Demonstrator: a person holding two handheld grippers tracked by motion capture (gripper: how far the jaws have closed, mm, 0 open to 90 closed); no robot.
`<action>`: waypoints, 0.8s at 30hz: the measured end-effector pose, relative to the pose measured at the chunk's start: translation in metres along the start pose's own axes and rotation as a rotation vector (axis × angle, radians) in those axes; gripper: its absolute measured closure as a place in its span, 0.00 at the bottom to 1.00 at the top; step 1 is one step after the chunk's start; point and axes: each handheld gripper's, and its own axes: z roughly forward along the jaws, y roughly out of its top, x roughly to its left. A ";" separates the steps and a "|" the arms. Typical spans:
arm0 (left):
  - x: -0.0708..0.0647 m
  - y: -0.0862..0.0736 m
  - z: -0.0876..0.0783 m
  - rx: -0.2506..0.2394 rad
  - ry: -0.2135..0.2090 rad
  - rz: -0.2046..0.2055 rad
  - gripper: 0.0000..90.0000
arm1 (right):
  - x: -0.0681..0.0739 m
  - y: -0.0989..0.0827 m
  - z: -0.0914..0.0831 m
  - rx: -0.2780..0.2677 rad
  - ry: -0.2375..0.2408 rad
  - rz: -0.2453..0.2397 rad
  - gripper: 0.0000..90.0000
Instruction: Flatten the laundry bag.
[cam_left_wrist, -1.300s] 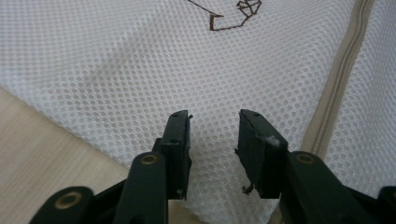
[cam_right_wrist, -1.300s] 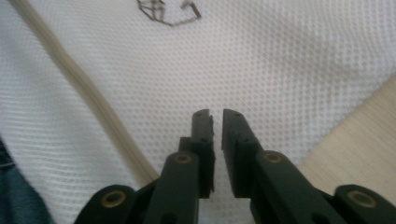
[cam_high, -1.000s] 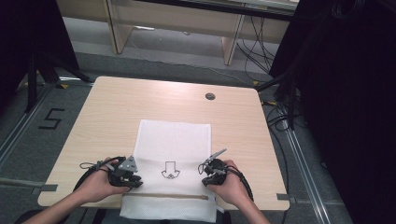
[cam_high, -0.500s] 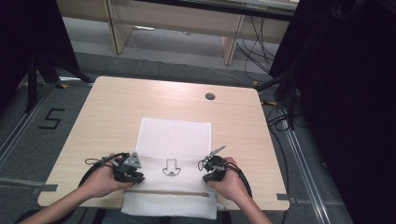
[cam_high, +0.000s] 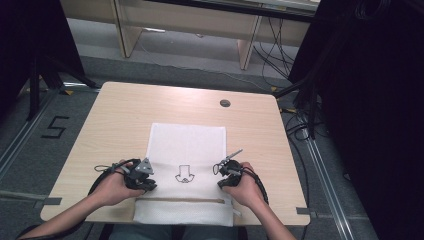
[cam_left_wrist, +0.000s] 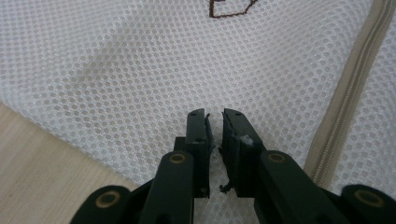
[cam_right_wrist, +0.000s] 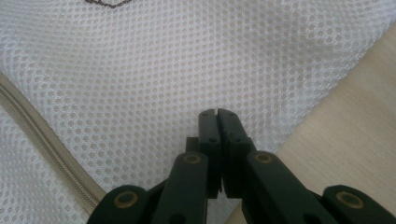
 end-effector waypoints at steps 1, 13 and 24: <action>0.000 0.000 0.000 -0.001 -0.001 -0.018 0.89 | -0.002 0.001 0.000 -0.004 0.002 -0.005 0.99; 0.002 0.001 0.000 -0.019 0.031 -0.027 0.86 | -0.006 -0.001 -0.009 -0.078 -0.006 0.073 0.93; 0.001 0.002 -0.007 -0.197 0.061 -0.147 0.77 | -0.017 -0.031 -0.038 -0.261 -0.007 0.086 0.80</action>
